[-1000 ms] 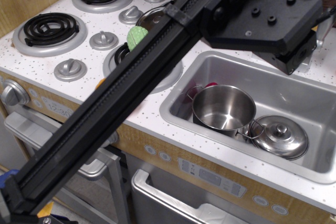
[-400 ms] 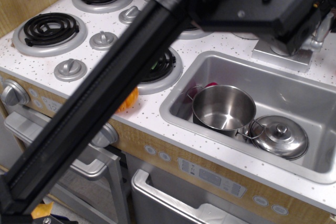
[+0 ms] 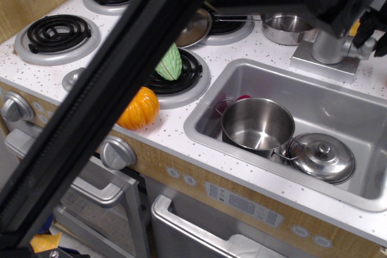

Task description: Turn lever vertical to front

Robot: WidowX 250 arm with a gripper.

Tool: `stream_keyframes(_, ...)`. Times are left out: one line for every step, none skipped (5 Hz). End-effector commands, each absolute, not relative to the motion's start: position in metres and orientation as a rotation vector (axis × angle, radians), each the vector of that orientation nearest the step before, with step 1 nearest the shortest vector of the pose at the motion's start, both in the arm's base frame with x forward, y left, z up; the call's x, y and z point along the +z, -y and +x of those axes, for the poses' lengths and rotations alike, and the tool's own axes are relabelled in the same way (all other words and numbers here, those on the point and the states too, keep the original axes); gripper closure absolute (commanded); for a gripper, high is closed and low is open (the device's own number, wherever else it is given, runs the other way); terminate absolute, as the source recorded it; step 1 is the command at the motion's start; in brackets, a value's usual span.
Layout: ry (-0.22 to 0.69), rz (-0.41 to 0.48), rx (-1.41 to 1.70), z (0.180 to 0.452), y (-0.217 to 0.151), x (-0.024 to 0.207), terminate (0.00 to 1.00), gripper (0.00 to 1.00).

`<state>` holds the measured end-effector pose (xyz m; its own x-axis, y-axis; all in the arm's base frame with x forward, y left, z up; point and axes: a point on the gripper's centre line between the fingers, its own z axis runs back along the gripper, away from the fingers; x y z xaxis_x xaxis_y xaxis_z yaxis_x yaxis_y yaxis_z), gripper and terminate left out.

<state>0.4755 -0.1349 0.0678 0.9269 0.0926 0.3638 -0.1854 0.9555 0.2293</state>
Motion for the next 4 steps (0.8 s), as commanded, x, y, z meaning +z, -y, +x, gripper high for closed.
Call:
stream_keyframes(0.439, 0.215, 0.197, 0.471, 0.136, 0.094, 0.00, 1.00)
stream_keyframes(0.448, 0.182, 0.203, 0.470, 0.135, 0.080, 0.00, 1.00)
stream_keyframes(0.467, 0.163, 0.211, 0.471, 0.133, 0.069, 0.00, 1.00)
stream_keyframes(0.486, 0.183, 0.200, 0.471, 0.134, 0.065, 1.00, 1.00)
